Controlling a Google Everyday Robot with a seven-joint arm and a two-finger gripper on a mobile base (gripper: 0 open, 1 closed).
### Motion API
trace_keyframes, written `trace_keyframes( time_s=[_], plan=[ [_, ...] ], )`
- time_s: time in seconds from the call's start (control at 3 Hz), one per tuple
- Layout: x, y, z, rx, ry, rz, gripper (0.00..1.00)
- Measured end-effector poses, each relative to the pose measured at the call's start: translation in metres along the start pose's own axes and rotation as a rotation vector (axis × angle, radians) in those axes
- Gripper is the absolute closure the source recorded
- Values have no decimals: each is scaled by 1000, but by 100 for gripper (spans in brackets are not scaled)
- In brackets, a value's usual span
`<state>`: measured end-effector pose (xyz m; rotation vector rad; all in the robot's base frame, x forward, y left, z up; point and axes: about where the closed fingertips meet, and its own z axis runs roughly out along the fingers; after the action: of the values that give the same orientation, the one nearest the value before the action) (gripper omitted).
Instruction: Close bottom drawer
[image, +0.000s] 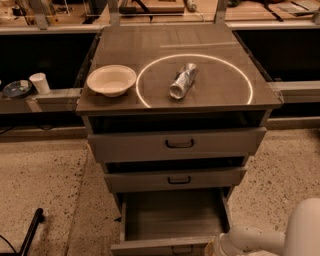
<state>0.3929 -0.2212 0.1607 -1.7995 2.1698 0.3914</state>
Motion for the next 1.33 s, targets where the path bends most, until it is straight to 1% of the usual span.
trace_keyframes(
  time_s=[0.33,0.67,1.0,1.33],
  plan=[
    [0,-2,1,3,-1,-3,62],
    [0,-2,1,3,-1,-3,31],
    [0,-2,1,3,-1,-3,6],
    [0,-1,1,3,-1,-3,0]
  ],
)
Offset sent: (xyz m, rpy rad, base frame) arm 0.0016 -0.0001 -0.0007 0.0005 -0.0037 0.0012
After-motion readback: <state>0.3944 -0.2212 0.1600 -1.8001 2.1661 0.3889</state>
